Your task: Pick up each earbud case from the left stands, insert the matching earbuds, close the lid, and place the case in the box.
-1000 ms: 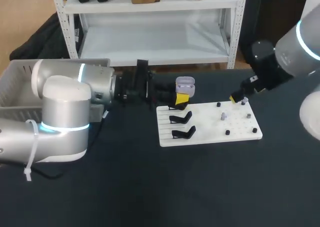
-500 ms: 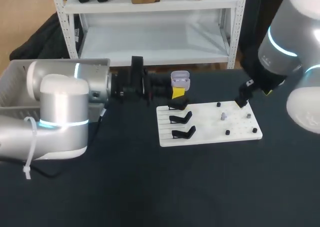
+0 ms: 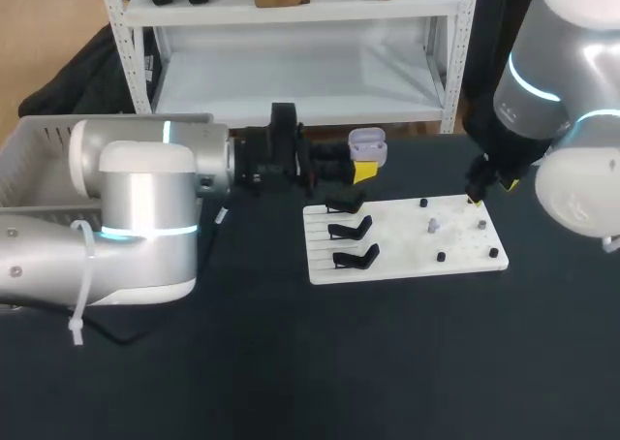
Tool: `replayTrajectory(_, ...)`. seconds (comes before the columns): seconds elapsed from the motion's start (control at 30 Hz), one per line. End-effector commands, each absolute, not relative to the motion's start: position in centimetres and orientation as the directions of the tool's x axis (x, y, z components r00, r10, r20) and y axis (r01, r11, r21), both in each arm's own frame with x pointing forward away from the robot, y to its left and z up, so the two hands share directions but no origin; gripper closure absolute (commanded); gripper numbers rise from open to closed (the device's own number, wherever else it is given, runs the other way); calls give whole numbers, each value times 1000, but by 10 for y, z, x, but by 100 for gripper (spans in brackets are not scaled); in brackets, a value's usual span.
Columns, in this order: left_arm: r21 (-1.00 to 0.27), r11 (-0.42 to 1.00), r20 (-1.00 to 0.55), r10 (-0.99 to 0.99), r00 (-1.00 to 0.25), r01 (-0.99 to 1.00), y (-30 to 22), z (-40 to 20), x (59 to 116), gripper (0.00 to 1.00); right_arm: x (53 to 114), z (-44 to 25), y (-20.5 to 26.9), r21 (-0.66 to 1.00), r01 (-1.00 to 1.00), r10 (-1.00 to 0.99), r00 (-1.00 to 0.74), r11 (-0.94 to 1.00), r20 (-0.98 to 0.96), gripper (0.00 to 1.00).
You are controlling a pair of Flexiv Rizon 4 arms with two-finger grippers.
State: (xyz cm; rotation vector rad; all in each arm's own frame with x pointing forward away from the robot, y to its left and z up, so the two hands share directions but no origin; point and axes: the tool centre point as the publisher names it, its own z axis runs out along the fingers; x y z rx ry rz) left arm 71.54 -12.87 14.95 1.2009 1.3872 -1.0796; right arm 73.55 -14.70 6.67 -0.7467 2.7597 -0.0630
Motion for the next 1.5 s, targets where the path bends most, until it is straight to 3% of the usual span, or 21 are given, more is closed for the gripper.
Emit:
replayTrajectory(0.03,-36,108,-988,143,-51,993,-141,146,724,100,747,62,-144,-106,-489,-499,-836,866,-228,47)
replayTrajectory(0.4,-37,105,-988,147,-53,994,-142,146,724,100,756,50,-138,-135,-474,-493,-849,870,-192,51)
replayTrajectory(0.6,-37,105,-988,147,-53,994,-142,146,724,100,759,42,-133,-170,-516,-540,-827,840,-156,40)
replayTrajectory(0.77,-37,105,-988,147,-53,994,-142,146,724,100,759,39,-135,-182,-521,-547,-824,834,-146,39)
replayTrajectory(1.03,-37,105,-988,147,-53,994,-142,146,724,100,764,32,-139,-196,-526,-553,-824,827,-122,51)
replayTrajectory(1.5,-37,105,-988,147,-53,994,-142,146,724,100,769,24,-145,-198,-506,-532,-839,840,-115,53)
